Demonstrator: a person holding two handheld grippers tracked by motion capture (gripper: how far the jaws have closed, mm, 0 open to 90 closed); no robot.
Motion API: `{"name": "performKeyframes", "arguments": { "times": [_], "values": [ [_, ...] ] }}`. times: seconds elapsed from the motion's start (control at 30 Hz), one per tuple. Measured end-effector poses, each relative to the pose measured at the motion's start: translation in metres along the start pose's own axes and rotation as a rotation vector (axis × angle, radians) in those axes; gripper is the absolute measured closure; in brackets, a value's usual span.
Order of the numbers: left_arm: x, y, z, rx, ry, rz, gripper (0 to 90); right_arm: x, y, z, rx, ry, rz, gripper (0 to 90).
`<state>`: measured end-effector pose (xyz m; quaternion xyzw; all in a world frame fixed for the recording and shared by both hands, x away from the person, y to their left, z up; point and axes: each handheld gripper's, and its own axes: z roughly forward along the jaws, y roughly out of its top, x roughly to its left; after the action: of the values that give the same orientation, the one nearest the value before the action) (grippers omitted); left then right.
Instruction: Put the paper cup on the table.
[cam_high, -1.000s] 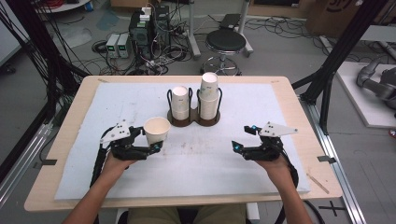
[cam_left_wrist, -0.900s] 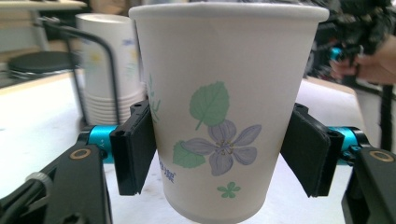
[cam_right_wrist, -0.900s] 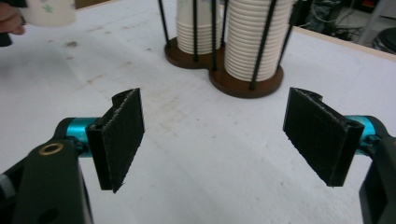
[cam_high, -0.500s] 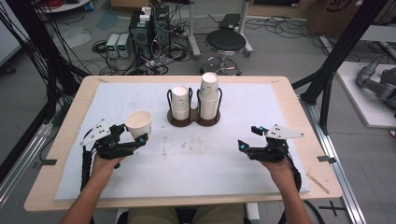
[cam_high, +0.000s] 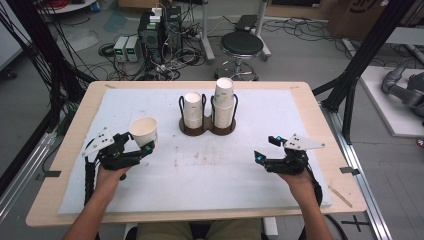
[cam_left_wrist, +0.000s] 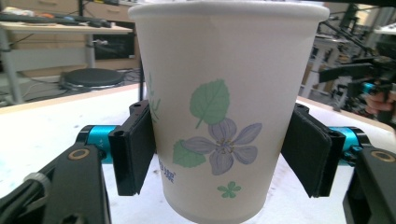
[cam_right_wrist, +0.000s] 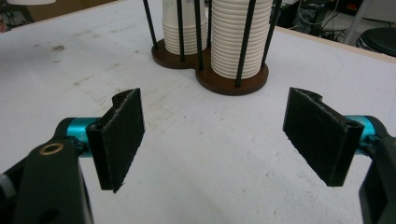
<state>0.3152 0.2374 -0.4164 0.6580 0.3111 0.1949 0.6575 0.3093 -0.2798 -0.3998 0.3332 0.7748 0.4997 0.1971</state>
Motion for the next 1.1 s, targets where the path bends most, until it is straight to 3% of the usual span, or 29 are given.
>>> {"name": "performKeyframes", "arguments": {
  "times": [0.2,0.37,0.53,0.63,0.9,0.93,0.97,1.1],
  "values": [
    [0.015,-0.004,0.003,-0.007,0.088,0.008,31.8,0.001,-0.001,-0.002,0.004,-0.001,-0.004,21.4],
    [0.027,-0.011,0.010,0.012,0.142,0.045,32.2,0.002,-0.003,-0.003,0.007,0.004,-0.004,21.4],
    [0.038,-0.023,0.022,0.100,0.175,0.032,32.2,0.002,-0.003,-0.003,0.009,0.006,-0.003,21.4],
    [0.041,-0.028,0.027,0.154,0.223,0.039,32.2,0.002,-0.003,-0.002,0.013,0.011,0.002,21.4],
    [0.041,-0.029,0.031,0.194,0.288,0.015,32.4,0.002,-0.004,-0.001,0.016,0.018,-0.004,21.5],
    [0.040,-0.028,0.033,0.252,0.324,0.005,32.4,0.002,-0.004,-0.001,0.018,0.017,-0.005,21.5],
    [0.040,-0.028,0.035,0.282,0.321,-0.002,32.3,0.002,-0.003,-0.001,0.019,0.019,-0.004,21.5],
    [0.036,-0.028,0.042,0.375,0.340,0.033,32.4,0.002,-0.003,-0.001,0.021,0.019,-0.006,21.5]
  ]
}}
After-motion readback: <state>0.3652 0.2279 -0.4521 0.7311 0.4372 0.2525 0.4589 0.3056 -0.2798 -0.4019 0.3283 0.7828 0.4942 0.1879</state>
